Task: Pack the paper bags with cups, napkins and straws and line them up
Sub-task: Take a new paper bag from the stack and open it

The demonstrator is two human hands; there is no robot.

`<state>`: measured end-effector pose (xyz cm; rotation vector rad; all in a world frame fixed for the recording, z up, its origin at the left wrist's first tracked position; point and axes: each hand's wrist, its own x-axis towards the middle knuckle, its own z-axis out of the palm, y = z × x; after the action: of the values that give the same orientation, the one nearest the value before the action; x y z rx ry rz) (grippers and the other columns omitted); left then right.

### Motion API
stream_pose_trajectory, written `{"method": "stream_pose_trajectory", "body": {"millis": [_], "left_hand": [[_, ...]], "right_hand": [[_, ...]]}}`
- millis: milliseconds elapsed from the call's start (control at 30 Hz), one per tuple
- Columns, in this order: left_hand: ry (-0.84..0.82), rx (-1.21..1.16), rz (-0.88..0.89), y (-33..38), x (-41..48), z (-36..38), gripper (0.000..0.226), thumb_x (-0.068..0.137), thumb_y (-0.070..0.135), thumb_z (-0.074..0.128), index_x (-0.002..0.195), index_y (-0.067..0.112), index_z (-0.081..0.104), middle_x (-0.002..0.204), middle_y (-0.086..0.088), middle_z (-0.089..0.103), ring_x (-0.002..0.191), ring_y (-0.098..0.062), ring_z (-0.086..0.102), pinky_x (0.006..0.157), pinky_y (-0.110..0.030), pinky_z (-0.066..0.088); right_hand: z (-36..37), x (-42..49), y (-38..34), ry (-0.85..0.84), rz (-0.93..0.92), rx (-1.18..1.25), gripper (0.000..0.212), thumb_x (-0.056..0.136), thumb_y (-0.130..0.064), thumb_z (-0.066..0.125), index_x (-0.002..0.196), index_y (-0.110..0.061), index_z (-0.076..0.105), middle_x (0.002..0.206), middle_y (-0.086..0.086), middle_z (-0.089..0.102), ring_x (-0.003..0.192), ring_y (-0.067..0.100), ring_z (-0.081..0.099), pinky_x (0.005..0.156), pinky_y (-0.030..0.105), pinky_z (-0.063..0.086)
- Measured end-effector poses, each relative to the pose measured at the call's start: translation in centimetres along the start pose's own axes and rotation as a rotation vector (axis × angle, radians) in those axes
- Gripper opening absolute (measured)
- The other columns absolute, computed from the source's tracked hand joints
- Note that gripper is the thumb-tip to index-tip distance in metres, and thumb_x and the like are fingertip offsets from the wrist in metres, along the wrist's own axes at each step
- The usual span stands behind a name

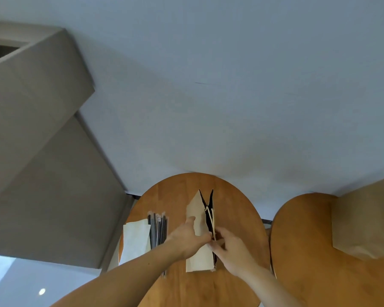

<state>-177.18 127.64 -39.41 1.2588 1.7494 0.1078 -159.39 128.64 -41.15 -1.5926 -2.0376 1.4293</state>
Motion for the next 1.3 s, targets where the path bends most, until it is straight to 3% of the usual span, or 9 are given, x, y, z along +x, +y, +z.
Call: {"method": "stream_pose_trajectory", "body": {"millis": [167,333,500,667,800,900,1033,1167,1300], "left_hand": [[-0.008,0.017,0.046,1.0,-0.5,1.1,0.095,0.080,0.074,0.051,0.155,0.024,0.019,0.148,-0.001,0.045,0.128,-0.025,0.051,0.100,-0.036,0.048],[0.056,0.066,-0.031,1.8,-0.4,1.4,0.065,0.091,0.061,0.049,0.139,0.018,0.040,0.127,-0.004,0.061,0.108,-0.022,0.063,0.091,-0.036,0.055],[0.093,0.166,-0.143,2.1,0.0,1.2,0.031,0.098,0.041,0.048,0.113,0.015,0.057,0.102,-0.008,0.068,0.092,-0.023,0.070,0.085,-0.039,0.059],[0.188,0.220,-0.188,0.7,0.5,0.4,0.025,0.102,0.035,0.044,0.097,0.020,0.063,0.088,0.000,0.067,0.076,-0.012,0.069,0.077,-0.028,0.060],[0.113,0.376,-0.196,-2.2,0.3,-2.6,0.011,0.095,0.017,0.060,0.102,0.011,0.067,0.081,0.001,0.065,0.084,-0.015,0.071,0.070,-0.023,0.056],[0.059,0.387,-0.173,-3.9,0.2,-3.2,0.016,0.096,0.014,0.056,0.096,0.007,0.070,0.085,-0.003,0.072,0.078,-0.014,0.072,0.076,-0.026,0.059],[0.116,0.098,-0.127,-4.0,0.9,-1.1,0.029,0.099,0.040,0.046,0.085,0.021,0.062,0.075,0.000,0.069,0.061,-0.011,0.070,0.063,-0.020,0.059],[0.016,0.074,-0.047,-4.9,2.0,-0.1,0.047,0.086,0.064,0.050,0.111,0.024,0.060,0.104,-0.001,0.071,0.079,-0.013,0.070,0.077,-0.029,0.061],[-0.041,0.061,0.002,-5.4,1.8,-1.1,0.088,0.068,0.075,0.058,0.141,0.032,0.035,0.136,0.004,0.054,0.102,-0.016,0.064,0.085,-0.028,0.056]], "right_hand": [[-0.6,-0.3,1.4,-0.021,0.070,0.066,0.020,0.099,-0.049,0.046,0.106,-0.033,0.056,0.102,-0.010,0.068,0.093,0.006,0.063,0.082,0.017,0.050],[-0.7,0.0,1.7,0.006,0.114,0.067,0.018,0.102,-0.035,0.048,0.105,-0.026,0.063,0.097,-0.008,0.070,0.091,0.006,0.065,0.087,0.023,0.054],[-0.8,1.2,0.5,0.174,0.202,-0.160,0.013,0.096,-0.037,0.057,0.103,-0.027,0.057,0.086,-0.011,0.066,0.072,0.003,0.063,0.056,0.016,0.047],[-1.6,1.8,-0.3,0.178,0.296,-0.318,0.011,0.096,-0.036,0.056,0.090,-0.027,0.058,0.080,-0.010,0.064,0.070,0.007,0.064,0.061,0.021,0.054],[-3.2,0.1,1.5,0.212,0.407,-0.344,0.015,0.096,-0.024,0.055,0.082,-0.030,0.053,0.074,-0.010,0.063,0.062,0.006,0.064,0.048,0.016,0.043],[-3.6,-0.8,2.0,0.238,0.416,-0.365,0.016,0.096,-0.022,0.053,0.081,-0.029,0.052,0.071,-0.009,0.061,0.061,0.006,0.063,0.048,0.017,0.041],[-1.9,-1.0,0.8,0.187,0.332,-0.305,0.002,0.097,-0.032,0.055,0.098,-0.030,0.055,0.080,-0.012,0.063,0.066,0.008,0.065,0.063,0.019,0.056],[-1.2,-1.2,0.1,0.099,0.294,-0.289,0.033,0.094,-0.046,0.058,0.120,-0.028,0.052,0.098,-0.012,0.066,0.082,0.009,0.068,0.075,0.025,0.060],[-1.4,-1.7,0.2,0.025,0.304,-0.274,0.068,0.089,-0.056,0.061,0.145,-0.030,0.034,0.126,-0.009,0.062,0.104,0.013,0.066,0.086,0.028,0.059]]}}
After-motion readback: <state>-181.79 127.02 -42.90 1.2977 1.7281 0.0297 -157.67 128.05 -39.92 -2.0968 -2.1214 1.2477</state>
